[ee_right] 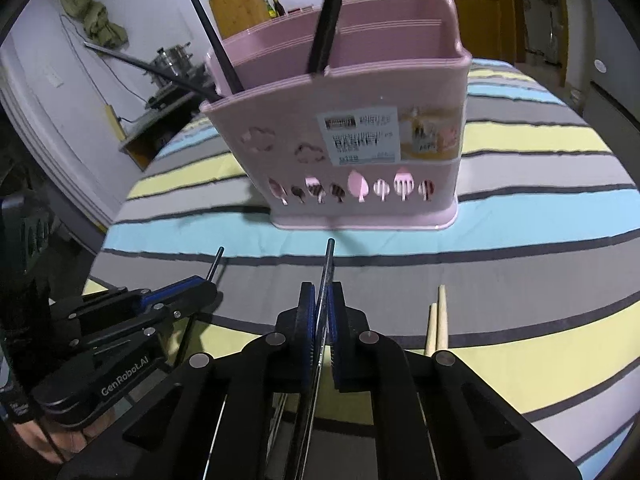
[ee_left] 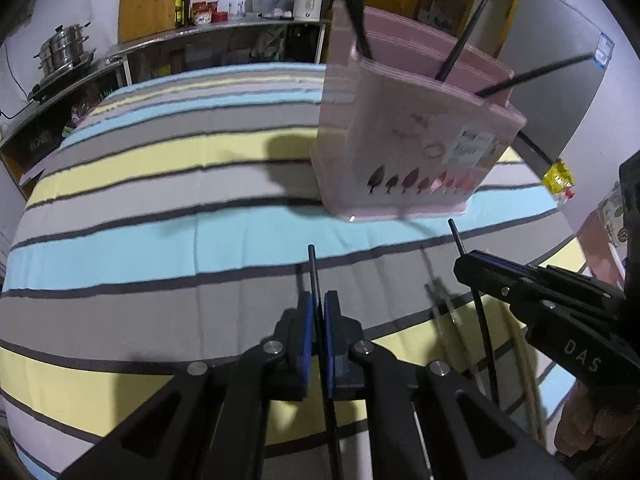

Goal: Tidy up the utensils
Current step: 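Close the right tool on a black chopstick while the left tool grasps another black chopstick, then lift the right tool's chopstick over the pink basket while the left tool carries its chopstick there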

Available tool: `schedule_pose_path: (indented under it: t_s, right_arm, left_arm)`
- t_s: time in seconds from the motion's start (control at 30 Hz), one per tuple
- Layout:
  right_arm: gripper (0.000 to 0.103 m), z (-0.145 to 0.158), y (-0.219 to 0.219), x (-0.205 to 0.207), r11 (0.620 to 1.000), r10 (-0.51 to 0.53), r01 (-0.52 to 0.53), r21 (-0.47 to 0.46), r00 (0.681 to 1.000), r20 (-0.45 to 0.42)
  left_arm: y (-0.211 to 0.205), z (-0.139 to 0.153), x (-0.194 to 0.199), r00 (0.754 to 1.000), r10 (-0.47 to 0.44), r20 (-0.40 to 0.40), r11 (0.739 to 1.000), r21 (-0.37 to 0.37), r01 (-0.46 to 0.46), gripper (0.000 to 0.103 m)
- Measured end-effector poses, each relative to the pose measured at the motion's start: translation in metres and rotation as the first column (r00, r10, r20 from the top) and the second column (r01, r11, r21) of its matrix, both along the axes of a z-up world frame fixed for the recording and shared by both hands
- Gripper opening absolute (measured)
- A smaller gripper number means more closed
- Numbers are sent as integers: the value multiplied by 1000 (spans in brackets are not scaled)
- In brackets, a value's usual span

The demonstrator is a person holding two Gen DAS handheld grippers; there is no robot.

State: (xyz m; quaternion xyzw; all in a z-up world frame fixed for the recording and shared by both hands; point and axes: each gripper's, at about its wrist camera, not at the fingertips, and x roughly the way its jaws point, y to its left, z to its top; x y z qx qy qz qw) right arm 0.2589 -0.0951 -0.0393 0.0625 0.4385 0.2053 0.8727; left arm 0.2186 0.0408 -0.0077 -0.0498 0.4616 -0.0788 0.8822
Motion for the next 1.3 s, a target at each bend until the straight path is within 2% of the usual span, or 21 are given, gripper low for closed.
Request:
schedule_pose_path:
  t_s: [0.4, 0.77, 0.93, 1.3]
  right_arm:
    - [5, 65, -19, -16, 998, -18, 10, 67, 992, 124]
    - [5, 119, -26, -34, 997, -35, 16, 73, 964, 263]
    - [5, 125, -27, -39, 997, -47, 26, 76, 957, 288]
    - [5, 125, -33, -59, 997, -44, 23, 72, 953, 299]
  left_arm:
    - [6, 69, -15, 993, -5, 122, 998, -59, 12, 5]
    - [6, 123, -21, 971, -13, 237, 996, -81, 33, 5]
    - [7, 136, -27, 962, -9, 273, 995, -95, 36, 5]
    - [8, 141, -53, 959, -2, 283, 994, -100, 32, 5]
